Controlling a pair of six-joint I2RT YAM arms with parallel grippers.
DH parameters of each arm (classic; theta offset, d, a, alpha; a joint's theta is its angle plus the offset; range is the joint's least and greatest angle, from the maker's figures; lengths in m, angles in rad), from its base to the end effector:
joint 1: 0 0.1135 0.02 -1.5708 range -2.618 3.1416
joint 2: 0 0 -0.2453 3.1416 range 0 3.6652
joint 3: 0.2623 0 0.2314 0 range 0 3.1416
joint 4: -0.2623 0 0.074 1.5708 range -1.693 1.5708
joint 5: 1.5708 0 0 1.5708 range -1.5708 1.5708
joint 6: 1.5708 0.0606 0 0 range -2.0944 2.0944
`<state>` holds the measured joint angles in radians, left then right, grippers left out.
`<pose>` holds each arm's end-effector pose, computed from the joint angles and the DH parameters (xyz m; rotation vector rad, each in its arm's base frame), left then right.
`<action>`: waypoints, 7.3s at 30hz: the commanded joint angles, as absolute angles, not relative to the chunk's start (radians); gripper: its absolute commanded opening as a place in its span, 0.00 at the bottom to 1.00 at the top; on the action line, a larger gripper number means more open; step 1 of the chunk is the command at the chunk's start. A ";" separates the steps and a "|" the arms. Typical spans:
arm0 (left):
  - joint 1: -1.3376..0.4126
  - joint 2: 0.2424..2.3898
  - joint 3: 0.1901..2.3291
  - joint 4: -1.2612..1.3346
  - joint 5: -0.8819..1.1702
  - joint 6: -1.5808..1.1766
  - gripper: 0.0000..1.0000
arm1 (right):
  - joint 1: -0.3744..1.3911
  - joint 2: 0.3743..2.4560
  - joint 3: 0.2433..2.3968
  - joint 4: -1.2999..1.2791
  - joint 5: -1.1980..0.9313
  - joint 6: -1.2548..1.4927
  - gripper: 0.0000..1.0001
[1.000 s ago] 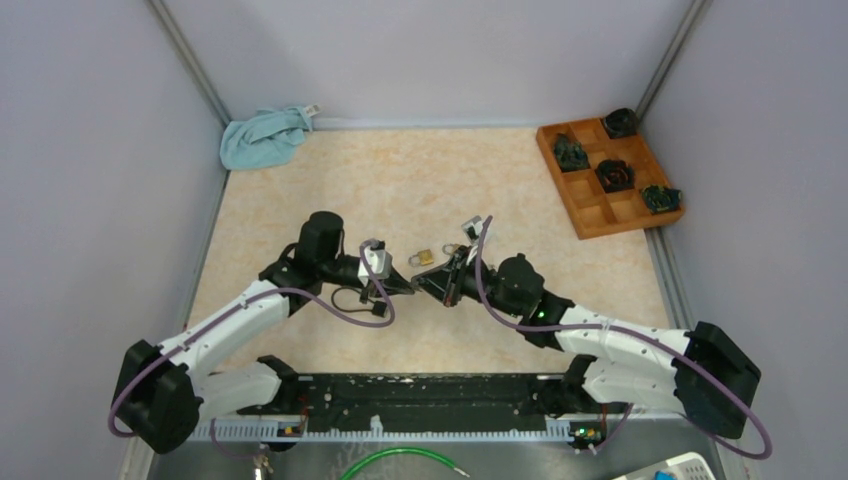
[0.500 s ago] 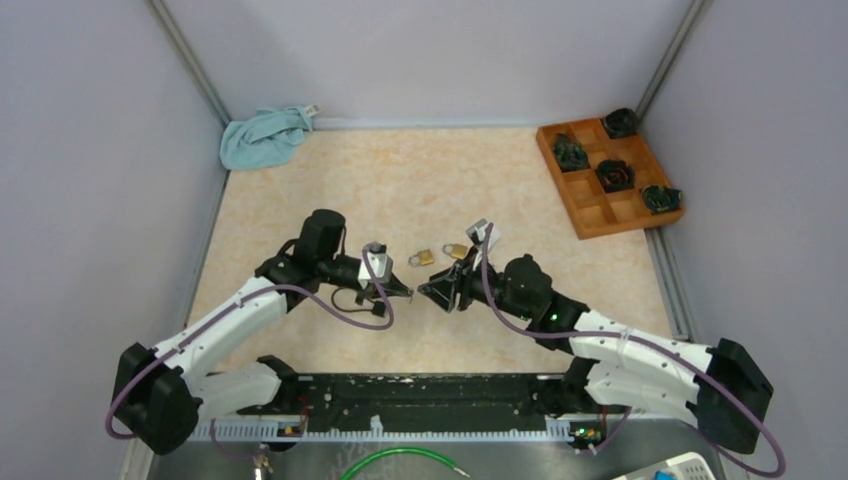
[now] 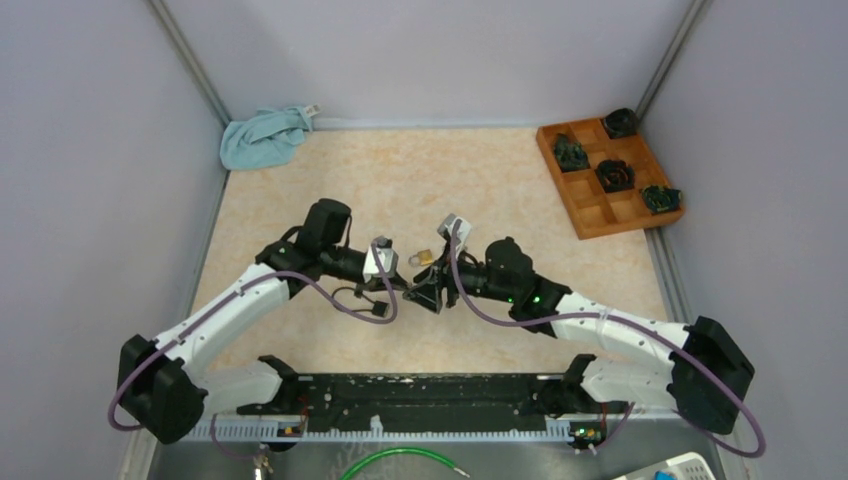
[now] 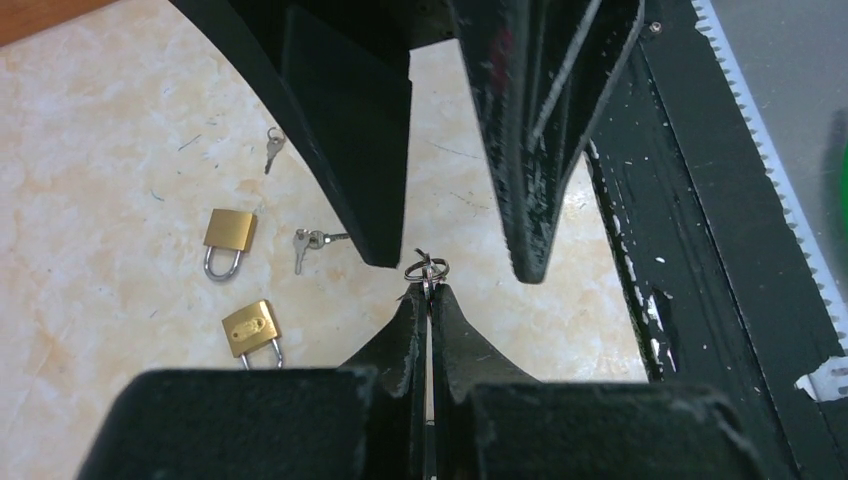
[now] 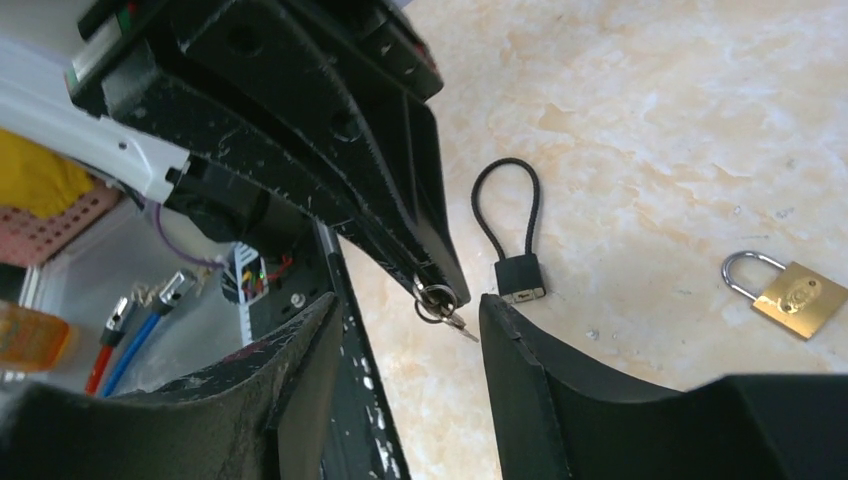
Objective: Unlock with the key
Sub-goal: Pick up the key from the center of the board, then pick up the lock from the center of the board.
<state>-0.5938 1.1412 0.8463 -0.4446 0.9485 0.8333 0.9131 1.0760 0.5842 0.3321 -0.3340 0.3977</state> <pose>0.1630 -0.1694 0.2553 1.6951 1.2475 -0.9379 0.1423 0.2167 0.2559 -0.7374 1.7427 1.2228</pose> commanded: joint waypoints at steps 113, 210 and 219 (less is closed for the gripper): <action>-0.592 1.126 1.032 -0.698 1.051 0.696 0.00 | 0.939 0.855 0.578 0.319 -0.386 0.322 0.00; -0.620 1.381 0.754 -0.535 0.472 1.238 1.00 | 0.843 0.690 0.444 0.078 -0.198 0.467 0.00; -0.610 1.481 0.780 -0.567 0.463 1.354 0.86 | 0.842 0.685 0.466 0.053 -0.198 0.465 0.00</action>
<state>-0.6125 1.4723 0.7597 -0.5529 0.4541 1.2594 0.8520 0.7059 0.4385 0.0383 -0.2096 0.4576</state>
